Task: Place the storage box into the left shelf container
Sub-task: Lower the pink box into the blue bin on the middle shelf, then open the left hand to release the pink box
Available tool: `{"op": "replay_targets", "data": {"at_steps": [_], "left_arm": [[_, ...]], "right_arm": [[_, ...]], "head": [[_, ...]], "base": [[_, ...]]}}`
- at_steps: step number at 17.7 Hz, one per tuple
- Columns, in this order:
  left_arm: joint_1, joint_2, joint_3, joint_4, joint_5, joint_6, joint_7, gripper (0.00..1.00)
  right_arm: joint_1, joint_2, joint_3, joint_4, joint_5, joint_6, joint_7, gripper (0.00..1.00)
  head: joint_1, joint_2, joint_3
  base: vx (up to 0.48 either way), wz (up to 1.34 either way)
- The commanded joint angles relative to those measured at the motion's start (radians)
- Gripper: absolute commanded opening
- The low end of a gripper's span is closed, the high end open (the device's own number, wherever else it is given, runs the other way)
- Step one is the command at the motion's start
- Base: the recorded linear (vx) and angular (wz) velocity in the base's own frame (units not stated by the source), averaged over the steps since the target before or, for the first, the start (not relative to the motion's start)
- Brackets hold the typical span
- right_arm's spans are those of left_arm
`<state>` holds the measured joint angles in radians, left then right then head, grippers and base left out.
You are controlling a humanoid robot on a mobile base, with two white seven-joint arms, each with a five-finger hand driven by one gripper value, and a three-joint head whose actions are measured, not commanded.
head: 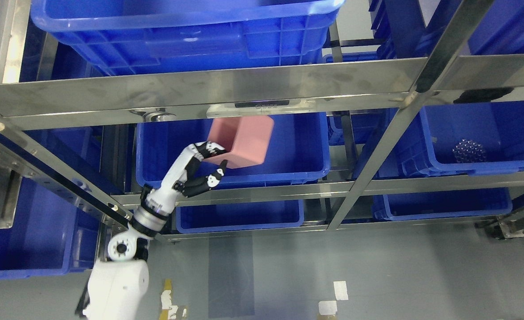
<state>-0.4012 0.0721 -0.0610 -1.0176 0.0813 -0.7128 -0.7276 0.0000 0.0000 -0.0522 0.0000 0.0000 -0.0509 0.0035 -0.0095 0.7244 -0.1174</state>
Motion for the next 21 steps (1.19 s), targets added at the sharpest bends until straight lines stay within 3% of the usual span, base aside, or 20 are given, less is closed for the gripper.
{"op": "replay_targets", "data": {"at_steps": [1,3,6,7,11,13,15,18,21], "left_arm": [[-0.234,0.000,0.030,0.336,-0.405,0.009,-0.047,0.05],[-0.313,-0.026,0.032,0.382,-0.524,0.009,-0.045,0.05],[-0.349,-0.046,0.032,0.398,-0.577,0.009,-0.045,0.10],[-0.350,-0.051,0.033,0.398,-0.577,0.009,-0.042,0.16],[-0.346,-0.055,0.062,0.398,-0.571,0.035,-0.027,0.62],[-0.343,-0.055,0.119,0.392,-0.557,0.036,-0.001,0.74],[-0.343,-0.055,0.151,0.354,-0.475,0.041,0.040,0.84],[-0.306,-0.055,0.145,0.320,-0.197,0.076,0.114,0.85],[-0.236,-0.055,0.144,0.197,0.025,0.163,0.119,0.85]], "right_arm": [[-0.003,-0.017,0.000,-0.017,-0.021,0.002,-0.007,1.00],[-0.005,-0.017,0.000,-0.017,-0.021,0.002,-0.007,1.00],[-0.005,-0.017,0.000,-0.017,-0.021,0.002,-0.007,1.00],[-0.005,-0.017,0.000,-0.017,-0.021,0.000,-0.007,1.00],[-0.003,-0.017,0.000,-0.017,-0.021,0.002,-0.007,1.00],[-0.003,-0.017,0.000,-0.017,-0.021,0.002,-0.007,1.00],[-0.005,-0.017,0.000,-0.017,-0.021,0.002,-0.007,1.00],[-0.003,-0.017,0.000,-0.017,-0.021,0.000,-0.005,1.00],[-0.003,-0.017,0.000,-0.017,-0.021,0.002,-0.007,1.00]], "head": [[0.0000,0.000,0.000],[0.0000,0.000,0.000],[0.0000,0.000,0.000],[0.0000,0.000,0.000],[0.0000,0.000,0.000],[0.0000,0.000,0.000],[0.0000,0.000,0.000],[0.0000,0.000,0.000],[0.0000,0.000,0.000]], "base": [[-0.007,0.04],[0.000,0.00],[0.000,0.00],[0.000,0.00],[0.000,0.00],[0.000,0.00],[0.000,0.00],[0.000,0.00],[0.000,0.00]]}}
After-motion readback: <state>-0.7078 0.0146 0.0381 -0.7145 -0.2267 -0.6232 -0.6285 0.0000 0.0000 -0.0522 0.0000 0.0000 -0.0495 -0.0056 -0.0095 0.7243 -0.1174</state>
